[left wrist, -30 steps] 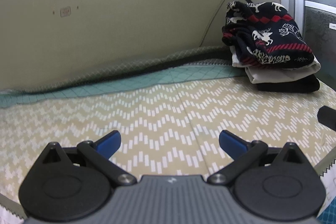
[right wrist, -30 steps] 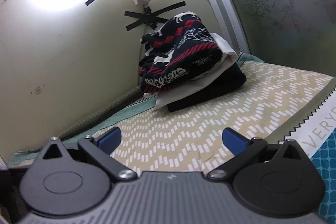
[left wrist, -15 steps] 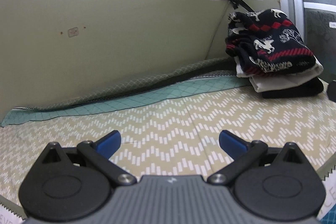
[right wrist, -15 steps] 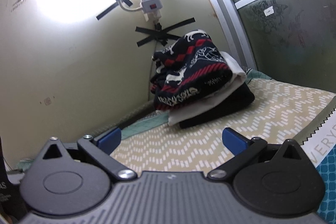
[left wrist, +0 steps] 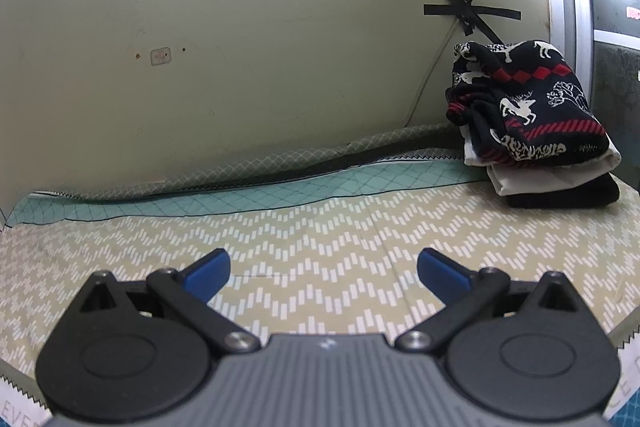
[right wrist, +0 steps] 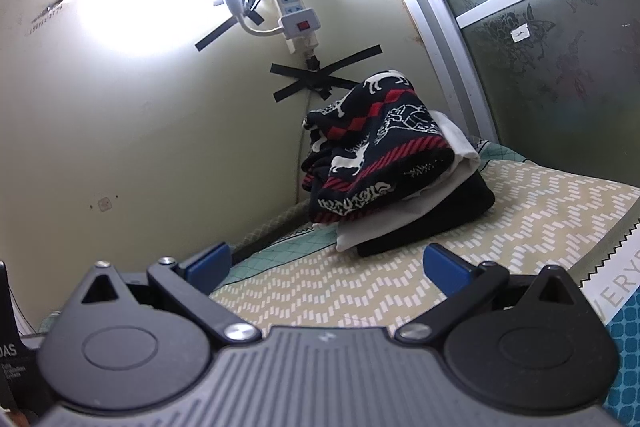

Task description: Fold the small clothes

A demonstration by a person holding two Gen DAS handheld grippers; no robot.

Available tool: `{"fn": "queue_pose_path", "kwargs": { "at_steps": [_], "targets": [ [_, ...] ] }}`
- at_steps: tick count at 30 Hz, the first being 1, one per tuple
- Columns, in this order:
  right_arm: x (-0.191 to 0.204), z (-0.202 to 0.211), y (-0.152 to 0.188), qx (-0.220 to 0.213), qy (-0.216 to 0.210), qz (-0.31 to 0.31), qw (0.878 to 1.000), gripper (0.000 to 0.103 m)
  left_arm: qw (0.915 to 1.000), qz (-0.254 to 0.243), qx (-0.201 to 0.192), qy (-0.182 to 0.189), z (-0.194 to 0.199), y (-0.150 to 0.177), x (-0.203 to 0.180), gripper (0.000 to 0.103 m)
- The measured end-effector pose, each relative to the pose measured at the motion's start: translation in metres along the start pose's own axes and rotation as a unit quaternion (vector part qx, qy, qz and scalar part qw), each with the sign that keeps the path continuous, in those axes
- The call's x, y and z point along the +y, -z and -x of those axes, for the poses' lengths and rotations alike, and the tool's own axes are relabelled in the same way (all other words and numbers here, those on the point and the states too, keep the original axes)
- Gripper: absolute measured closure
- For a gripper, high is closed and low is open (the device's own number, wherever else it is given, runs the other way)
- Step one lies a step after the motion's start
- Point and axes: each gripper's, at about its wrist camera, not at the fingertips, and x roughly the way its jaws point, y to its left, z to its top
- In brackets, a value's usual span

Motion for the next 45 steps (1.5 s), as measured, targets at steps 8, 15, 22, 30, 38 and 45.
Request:
{"fn": "queue_pose_path", "kwargs": {
  "at_steps": [8, 15, 22, 30, 38, 45],
  "targets": [
    [-0.0019, 0.0005, -0.0013, 0.0, 0.003, -0.006, 1.0, 0.006, 0.9998, -0.021, -0.002, -0.005, 0.0013, 0.0005, -0.0051, 0.0],
    [-0.0027, 0.0019, -0.002, -0.002, 0.004, -0.007, 1.0, 0.006, 0.9997, -0.021, 0.011, 0.002, -0.0009, 0.0013, -0.0054, 0.0],
    [-0.003, 0.0028, -0.0021, -0.002, 0.006, -0.011, 1.0, 0.006, 0.9996, -0.023, 0.017, 0.003, -0.002, 0.002, -0.0052, 0.0],
    [-0.003, 0.0023, -0.0019, 0.0, 0.006, -0.01, 1.0, 0.006, 0.9994, -0.026, 0.022, 0.007, -0.0029, 0.0028, -0.0044, 0.0],
    [-0.0032, 0.0014, -0.002, 0.0, 0.006, -0.012, 1.0, 0.006, 0.9991, -0.03, 0.028, 0.01, -0.0036, 0.0031, -0.0061, 0.0],
    [-0.0037, 0.0014, -0.0023, 0.001, 0.005, -0.013, 1.0, 0.006, 0.9987, -0.037, 0.032, 0.014, -0.0052, 0.0033, -0.0086, 0.0]
  ]
}}
